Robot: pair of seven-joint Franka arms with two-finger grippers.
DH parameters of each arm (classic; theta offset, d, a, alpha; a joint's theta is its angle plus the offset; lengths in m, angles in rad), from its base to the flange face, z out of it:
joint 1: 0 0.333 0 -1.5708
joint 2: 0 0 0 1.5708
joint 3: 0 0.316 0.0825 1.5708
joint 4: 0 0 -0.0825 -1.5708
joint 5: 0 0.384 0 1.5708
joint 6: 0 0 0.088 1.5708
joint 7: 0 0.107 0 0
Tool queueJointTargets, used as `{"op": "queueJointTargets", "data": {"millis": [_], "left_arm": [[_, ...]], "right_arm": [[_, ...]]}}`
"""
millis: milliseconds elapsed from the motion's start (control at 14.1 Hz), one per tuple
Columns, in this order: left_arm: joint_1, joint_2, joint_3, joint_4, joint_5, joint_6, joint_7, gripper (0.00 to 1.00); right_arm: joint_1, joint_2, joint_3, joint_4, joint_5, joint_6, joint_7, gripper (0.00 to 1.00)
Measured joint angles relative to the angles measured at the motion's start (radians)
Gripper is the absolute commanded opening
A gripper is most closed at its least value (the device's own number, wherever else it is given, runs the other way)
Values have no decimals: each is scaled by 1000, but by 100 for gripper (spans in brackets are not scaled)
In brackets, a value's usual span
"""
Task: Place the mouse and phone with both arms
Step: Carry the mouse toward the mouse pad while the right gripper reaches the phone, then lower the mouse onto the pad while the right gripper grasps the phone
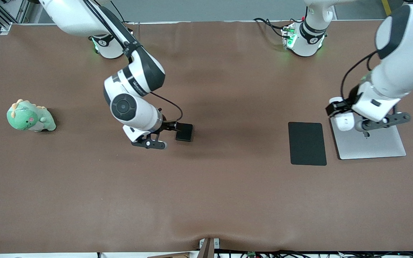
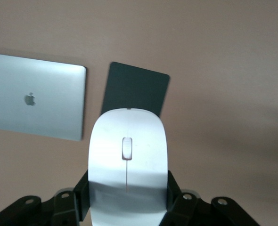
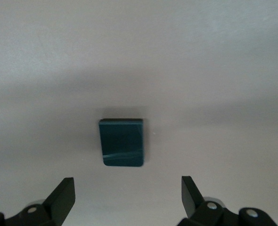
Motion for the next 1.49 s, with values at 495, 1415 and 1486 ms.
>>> {"op": "queueJointTargets", "data": {"millis": [495, 1415, 1486], "left_arm": [[-105, 3, 189, -171, -24, 198, 134, 38], [-133, 392, 167, -458, -22, 926, 162, 100], [-133, 397, 167, -453, -17, 929, 164, 100]], "right_arm": [[38, 95, -1, 0, -68, 85, 52, 100], [95, 201, -2, -4, -188, 195, 144, 100], [95, 202, -2, -4, -189, 198, 146, 100]]}}
